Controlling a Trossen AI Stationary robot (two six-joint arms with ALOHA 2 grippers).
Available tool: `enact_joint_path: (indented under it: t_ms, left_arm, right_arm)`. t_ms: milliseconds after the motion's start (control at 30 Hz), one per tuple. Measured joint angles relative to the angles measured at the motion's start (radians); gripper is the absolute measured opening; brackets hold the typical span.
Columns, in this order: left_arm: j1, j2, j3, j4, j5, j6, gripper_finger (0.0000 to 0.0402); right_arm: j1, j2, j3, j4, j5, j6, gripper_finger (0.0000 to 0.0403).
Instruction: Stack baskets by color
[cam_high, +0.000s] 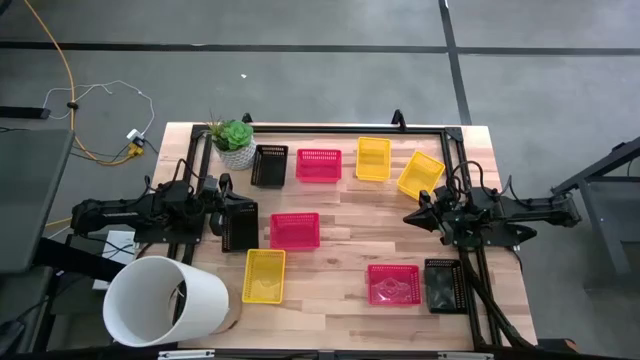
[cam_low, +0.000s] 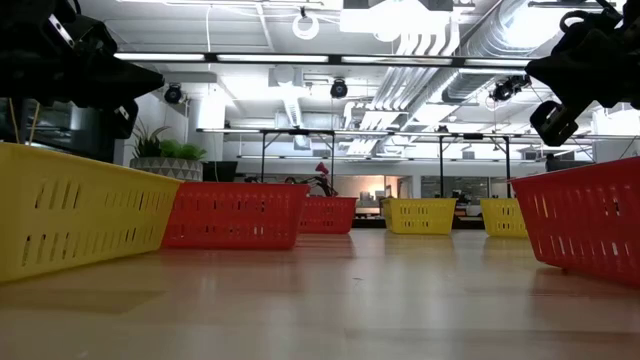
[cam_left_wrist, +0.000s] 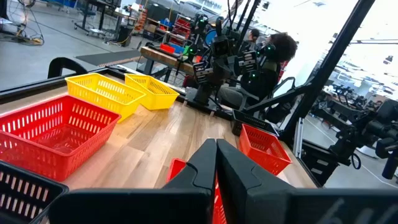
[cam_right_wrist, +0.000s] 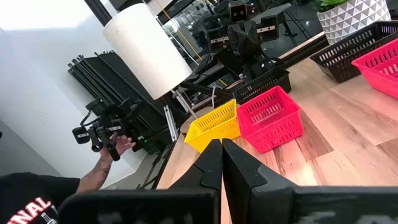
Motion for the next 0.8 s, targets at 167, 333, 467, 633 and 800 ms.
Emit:
enact_joint_path:
  t_ms: [167, 333, 467, 633, 800]
  left_arm:
    - [0.000, 0.000, 0.000, 0.000, 0.000, 0.000, 0.0001]
    - [0.000, 0.000, 0.000, 0.004, -0.023, 0.000, 0.0001]
    - [0.000, 0.000, 0.000, 0.093, -0.114, 0.000, 0.0001]
    - [0.000, 0.038, 0.007, 0.338, -0.117, 0.058, 0.0001]
    - [0.001, 0.190, 0.098, 0.291, -0.169, 0.131, 0.0008]
  right_arm:
    - [0.000, 0.000, 0.000, 0.000, 0.000, 0.000, 0.0000]
    - [0.000, 0.000, 0.000, 0.000, 0.000, 0.000, 0.0000]
    - [0.000, 0.000, 0.000, 0.000, 0.000, 0.000, 0.0000]
    - [0.000, 0.000, 0.000, 0.000, 0.000, 0.000, 0.0000]
    - [0.000, 0.000, 0.000, 0.000, 0.000, 0.000, 0.0000]
